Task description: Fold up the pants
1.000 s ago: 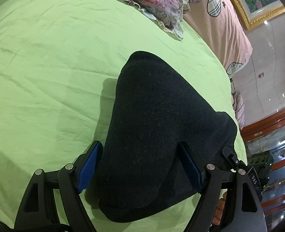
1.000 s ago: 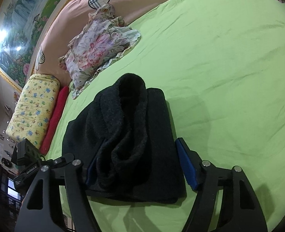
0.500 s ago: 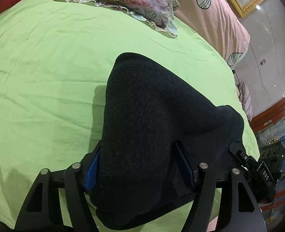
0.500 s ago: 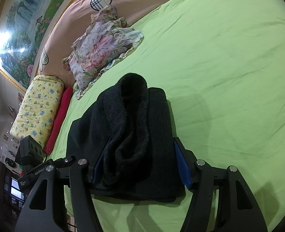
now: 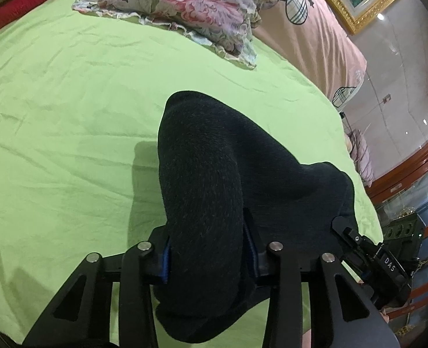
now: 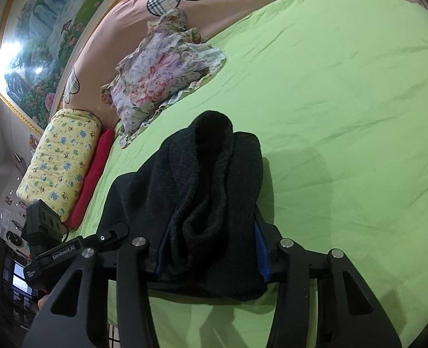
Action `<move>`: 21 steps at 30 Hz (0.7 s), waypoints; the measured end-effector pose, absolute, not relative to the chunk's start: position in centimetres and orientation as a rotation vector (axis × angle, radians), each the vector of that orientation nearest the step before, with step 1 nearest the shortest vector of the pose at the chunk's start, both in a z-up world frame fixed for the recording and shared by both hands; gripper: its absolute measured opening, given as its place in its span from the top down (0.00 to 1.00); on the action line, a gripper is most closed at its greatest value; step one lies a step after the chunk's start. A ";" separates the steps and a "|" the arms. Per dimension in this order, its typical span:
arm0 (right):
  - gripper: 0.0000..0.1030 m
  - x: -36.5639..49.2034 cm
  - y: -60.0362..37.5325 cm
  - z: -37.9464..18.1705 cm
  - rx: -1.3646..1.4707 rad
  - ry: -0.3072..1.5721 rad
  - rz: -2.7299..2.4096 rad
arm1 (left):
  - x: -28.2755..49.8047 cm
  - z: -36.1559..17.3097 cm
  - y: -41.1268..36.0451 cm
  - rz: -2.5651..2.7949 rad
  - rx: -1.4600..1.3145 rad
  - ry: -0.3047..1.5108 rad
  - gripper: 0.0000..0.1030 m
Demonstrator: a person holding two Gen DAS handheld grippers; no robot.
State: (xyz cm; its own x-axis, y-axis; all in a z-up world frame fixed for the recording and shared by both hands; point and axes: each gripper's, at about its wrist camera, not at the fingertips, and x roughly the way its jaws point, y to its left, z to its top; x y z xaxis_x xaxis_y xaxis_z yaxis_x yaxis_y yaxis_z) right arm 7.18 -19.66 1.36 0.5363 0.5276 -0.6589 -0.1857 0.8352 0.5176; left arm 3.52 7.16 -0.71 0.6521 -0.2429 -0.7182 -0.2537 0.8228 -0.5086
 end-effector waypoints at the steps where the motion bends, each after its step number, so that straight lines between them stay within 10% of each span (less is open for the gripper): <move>1: 0.53 7.1 -19.6 1.5 0.414 0.911 0.440 | 3.4 -0.5 7.2 0.004 -0.628 0.870 0.64; 21: 0.57 7.5 -13.8 4.6 0.358 0.874 0.564 | -0.8 4.2 11.6 0.056 -0.650 0.726 0.71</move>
State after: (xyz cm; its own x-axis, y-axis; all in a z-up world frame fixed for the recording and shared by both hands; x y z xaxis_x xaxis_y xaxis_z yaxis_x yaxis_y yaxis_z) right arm 7.55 -13.79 4.59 0.5113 0.5982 -0.6170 -0.3158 0.7985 0.5124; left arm -0.79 11.64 4.22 0.7553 -0.1701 -0.6329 -0.2654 0.8037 -0.5326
